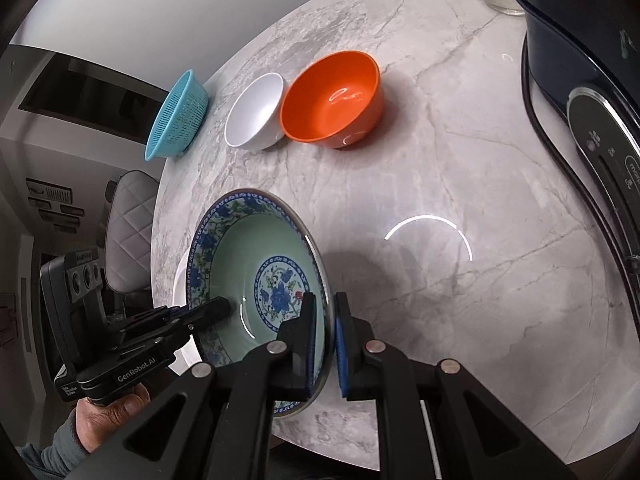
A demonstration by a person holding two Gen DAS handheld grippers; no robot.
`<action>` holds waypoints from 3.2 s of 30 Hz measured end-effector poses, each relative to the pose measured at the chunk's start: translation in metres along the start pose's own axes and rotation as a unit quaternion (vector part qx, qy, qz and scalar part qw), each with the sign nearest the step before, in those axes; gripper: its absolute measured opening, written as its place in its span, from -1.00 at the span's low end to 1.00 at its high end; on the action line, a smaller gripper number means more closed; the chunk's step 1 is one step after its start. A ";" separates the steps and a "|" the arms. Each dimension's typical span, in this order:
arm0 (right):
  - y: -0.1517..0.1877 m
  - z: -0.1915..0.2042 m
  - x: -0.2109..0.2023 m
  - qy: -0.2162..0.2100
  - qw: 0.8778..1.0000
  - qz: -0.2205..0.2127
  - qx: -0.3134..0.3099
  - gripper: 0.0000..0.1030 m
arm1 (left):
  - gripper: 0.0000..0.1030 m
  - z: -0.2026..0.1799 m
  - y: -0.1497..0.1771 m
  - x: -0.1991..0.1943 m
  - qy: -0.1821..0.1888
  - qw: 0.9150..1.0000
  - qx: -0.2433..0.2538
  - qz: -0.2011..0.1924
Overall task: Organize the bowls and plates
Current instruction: 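Lift the patterned bowl with both tools and set it down beside the plate stack, then open both tools and raise them off the patterned bowl, then move both tools to the orange bowl and grip its rim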
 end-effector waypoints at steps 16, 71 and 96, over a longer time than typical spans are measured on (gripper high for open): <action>0.016 -0.045 0.020 0.015 0.999 0.034 -0.024 -0.76 | -0.79 -0.011 0.017 0.060 -0.027 0.999 -0.004 0.023; -0.183 -0.011 0.022 0.036 0.998 -0.030 -0.035 0.20 | 0.23 -0.009 -0.175 0.079 0.038 0.999 -0.021 -0.004; -0.181 -0.043 0.068 0.039 0.999 0.025 -0.010 -0.56 | -0.51 0.019 -0.206 0.124 0.024 0.998 -0.052 0.013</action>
Point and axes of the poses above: each gripper's, at about its wrist camera, not at the fingertips, and x roughly the way its jaws point, z to its left, y to its underside, the point moved 3 cm from there along x, roughly the way its jaws point, and after that the axes turned 3 degrees about -z, right-handed, at the moved point
